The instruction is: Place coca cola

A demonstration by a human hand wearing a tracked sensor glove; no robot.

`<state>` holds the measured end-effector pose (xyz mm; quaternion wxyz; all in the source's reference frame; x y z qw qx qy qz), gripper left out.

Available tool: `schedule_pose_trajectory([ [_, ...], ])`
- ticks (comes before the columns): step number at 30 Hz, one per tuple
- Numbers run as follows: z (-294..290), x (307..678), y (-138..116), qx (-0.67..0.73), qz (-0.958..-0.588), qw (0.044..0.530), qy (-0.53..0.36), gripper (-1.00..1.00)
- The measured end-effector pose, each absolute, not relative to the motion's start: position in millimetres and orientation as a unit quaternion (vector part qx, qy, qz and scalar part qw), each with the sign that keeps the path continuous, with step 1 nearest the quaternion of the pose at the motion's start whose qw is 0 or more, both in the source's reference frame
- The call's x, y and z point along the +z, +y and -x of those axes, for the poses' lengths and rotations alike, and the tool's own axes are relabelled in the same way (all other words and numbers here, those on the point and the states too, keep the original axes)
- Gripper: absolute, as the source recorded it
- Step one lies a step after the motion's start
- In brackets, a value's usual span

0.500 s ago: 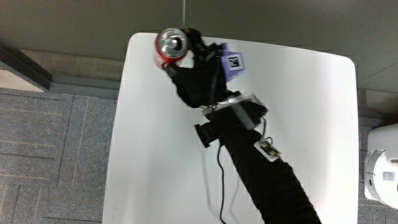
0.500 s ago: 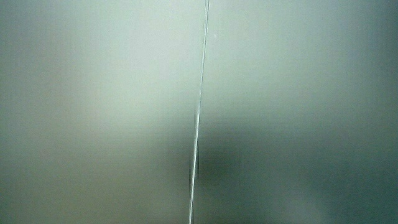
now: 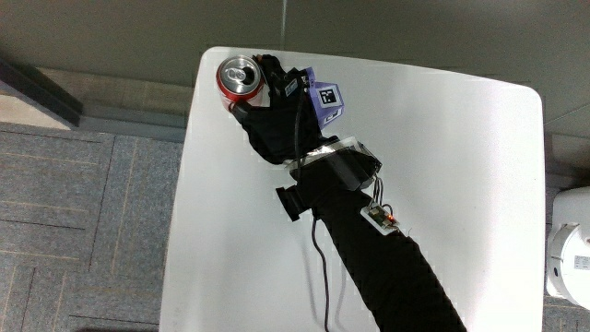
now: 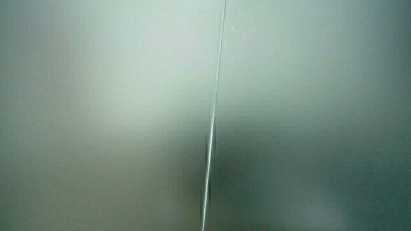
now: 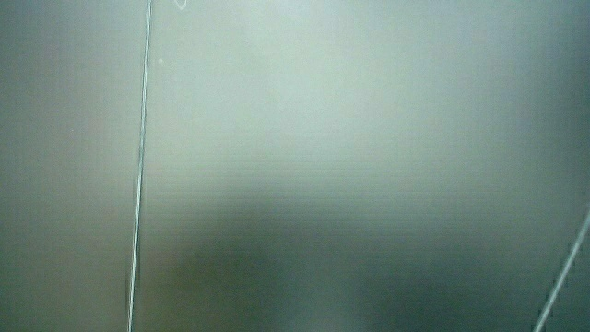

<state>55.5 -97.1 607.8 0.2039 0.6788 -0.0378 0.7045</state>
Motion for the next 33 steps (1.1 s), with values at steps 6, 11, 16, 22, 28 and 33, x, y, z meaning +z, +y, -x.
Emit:
schedule_pose_trajectory([
  [6,-58,611,-96,0.704,-0.679,0.206,-0.027,0.00],
  [11,-58,615,-95,0.710,-0.673,0.208,-0.024,0.00],
  [16,-57,615,-93,0.713,-0.669,0.210,-0.019,-0.07],
  [22,-59,616,-92,0.706,-0.675,0.215,-0.020,-0.50],
  [28,-61,619,-90,0.697,-0.681,0.222,-0.027,-0.93],
  [33,-61,620,-88,0.683,-0.693,0.231,-0.024,-1.00],
])
